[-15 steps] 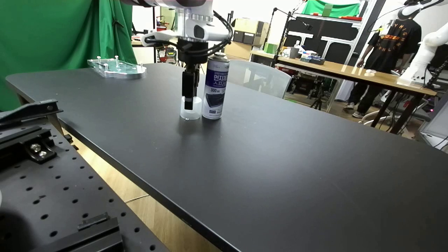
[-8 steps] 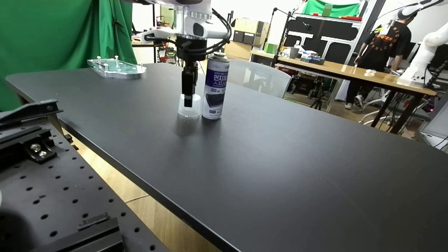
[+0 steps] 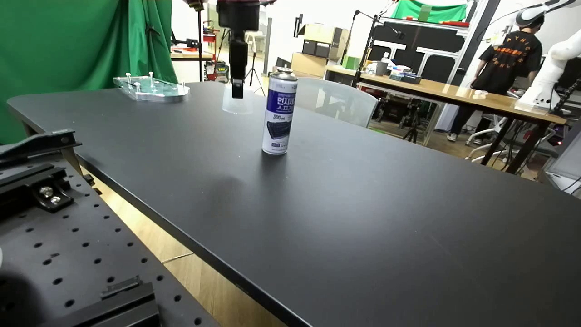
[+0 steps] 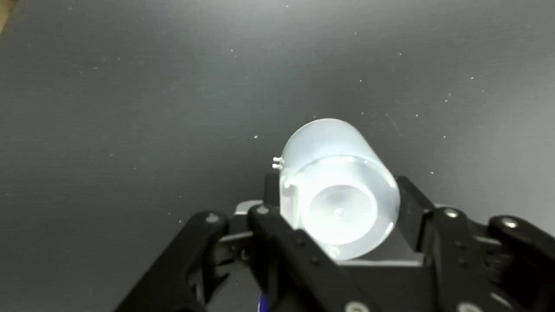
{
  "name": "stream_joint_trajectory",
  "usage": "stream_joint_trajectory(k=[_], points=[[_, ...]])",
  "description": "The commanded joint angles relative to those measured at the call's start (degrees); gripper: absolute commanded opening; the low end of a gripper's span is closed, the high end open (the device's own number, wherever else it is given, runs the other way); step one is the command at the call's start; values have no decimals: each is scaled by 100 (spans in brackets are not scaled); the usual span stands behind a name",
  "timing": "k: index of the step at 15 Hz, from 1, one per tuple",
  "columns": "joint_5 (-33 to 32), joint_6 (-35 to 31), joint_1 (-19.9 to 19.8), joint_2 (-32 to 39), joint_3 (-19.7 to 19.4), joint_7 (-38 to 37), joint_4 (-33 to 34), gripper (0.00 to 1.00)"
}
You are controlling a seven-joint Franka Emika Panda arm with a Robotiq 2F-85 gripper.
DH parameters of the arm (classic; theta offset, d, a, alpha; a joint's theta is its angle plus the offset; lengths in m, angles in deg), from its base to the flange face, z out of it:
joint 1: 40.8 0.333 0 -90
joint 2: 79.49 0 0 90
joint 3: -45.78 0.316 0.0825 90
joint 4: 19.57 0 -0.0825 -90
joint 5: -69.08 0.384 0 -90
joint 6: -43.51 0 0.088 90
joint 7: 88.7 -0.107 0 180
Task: Put the lid on the spray bottle
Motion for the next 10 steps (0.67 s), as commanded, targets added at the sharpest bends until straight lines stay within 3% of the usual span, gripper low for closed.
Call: stream_joint_trajectory(k=[1, 6, 10], points=[[-108, 1295, -310, -676, 395, -44, 253, 39], [-213, 2382, -777, -1178, 694, -29, 637, 39], [-318, 2630, -1123, -1224, 716, 151, 863, 39]])
